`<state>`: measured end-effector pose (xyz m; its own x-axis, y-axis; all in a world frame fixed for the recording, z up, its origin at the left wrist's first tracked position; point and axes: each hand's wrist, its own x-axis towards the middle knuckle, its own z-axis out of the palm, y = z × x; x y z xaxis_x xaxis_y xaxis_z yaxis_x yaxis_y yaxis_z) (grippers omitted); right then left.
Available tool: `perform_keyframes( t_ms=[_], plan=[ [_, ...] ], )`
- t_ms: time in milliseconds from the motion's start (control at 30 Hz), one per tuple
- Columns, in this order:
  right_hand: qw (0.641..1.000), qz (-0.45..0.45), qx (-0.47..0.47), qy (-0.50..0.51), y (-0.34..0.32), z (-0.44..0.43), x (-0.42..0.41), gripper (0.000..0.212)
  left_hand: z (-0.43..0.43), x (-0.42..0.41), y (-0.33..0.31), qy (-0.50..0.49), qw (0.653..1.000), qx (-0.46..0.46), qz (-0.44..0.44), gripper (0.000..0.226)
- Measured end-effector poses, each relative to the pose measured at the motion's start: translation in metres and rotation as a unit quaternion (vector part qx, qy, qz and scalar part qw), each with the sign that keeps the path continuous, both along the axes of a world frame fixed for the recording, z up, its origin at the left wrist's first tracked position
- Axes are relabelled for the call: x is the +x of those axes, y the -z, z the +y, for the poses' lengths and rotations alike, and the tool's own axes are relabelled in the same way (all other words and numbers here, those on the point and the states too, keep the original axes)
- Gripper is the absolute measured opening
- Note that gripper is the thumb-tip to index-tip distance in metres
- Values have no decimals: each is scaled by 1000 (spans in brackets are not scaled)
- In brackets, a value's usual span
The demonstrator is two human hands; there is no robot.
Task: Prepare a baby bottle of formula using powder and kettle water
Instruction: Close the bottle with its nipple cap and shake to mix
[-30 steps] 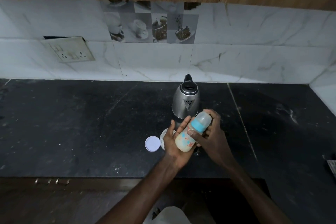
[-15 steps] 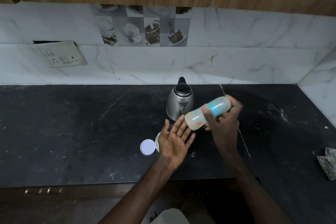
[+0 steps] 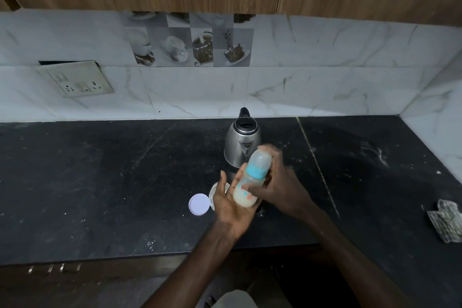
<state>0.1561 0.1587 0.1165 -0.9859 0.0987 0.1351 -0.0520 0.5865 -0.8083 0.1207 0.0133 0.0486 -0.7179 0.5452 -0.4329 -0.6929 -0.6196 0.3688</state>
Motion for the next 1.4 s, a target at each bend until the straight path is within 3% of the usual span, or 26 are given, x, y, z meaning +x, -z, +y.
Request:
perform_keyframes(
  t_ms=[67, 133, 167, 233, 300, 400, 433, 533, 700, 867, 933, 967, 1033, 1067, 1100, 1167, 1233, 1333, 1400],
  plan=[
    [983, 117, -67, 128, -16, 17, -7, 93, 0, -2, 3, -1, 1000, -17, 8, 71],
    [931, 235, -160, 231, -23, 25, -10, 87, -2, -5, 7, -7, 1000, -19, 12, 70],
    [926, 233, -168, 244, -22, 21, -8, 83, -3, -6, 9, -11, 1000, -17, 8, 69],
    [978, 101, -78, 165, -14, 2, -2, 83, -4, -7, 11, -22, 1000, -18, -3, 67],
    [989, 62, -12, 132, 3, -1, 6, 86, -7, -8, 12, -24, 999, -31, 6, 66],
    [933, 158, -175, 273, 4, 5, 3, 82, -14, -11, 13, -34, 999, -34, 10, 65],
    [936, 144, -180, 266, 4, -2, 3, 85, -15, -11, 12, -39, 999, -28, 6, 65],
    [991, 26, -51, 118, 22, -29, 14, 91, -12, -12, 7, -56, 998, 12, -11, 66],
    [997, -7, -73, 37, 25, -21, 16, 88, -14, -9, 3, -57, 997, 33, -29, 62],
    [999, 11, -52, -2, 14, -20, 13, 85, -11, -3, -6, -43, 998, 31, -26, 67],
    [995, 73, -49, 52, -6, -14, 6, 80, -12, -3, -3, -35, 999, 5, -21, 67],
    [978, 128, -101, 132, -16, -5, 1, 76, -13, -2, -2, -27, 999, -17, -15, 67],
    [905, 246, -232, 257, -30, 5, -4, 74, -16, -3, 1, -13, 999, -41, 1, 66],
    [890, 263, -240, 284, -31, 2, -5, 75, -16, -4, 2, -10, 999, -45, 1, 66],
    [903, 234, -221, 284, -27, -7, -5, 73, -16, -4, 2, -12, 999, -49, -7, 66],
    [971, 127, -101, 175, -10, -25, 5, 76, -14, -3, 4, -12, 999, -48, -16, 67],
    [980, 136, 1, 147, 9, -24, 14, 85, -14, -4, 3, -7, 999, -48, -9, 67],
    [939, 213, -123, 243, 13, -20, 18, 85, -16, -6, 1, -16, 998, -55, -3, 67],
    [970, 140, -78, 184, 18, -35, 24, 83, -16, -6, -3, -32, 999, -23, -15, 66]
  ],
)
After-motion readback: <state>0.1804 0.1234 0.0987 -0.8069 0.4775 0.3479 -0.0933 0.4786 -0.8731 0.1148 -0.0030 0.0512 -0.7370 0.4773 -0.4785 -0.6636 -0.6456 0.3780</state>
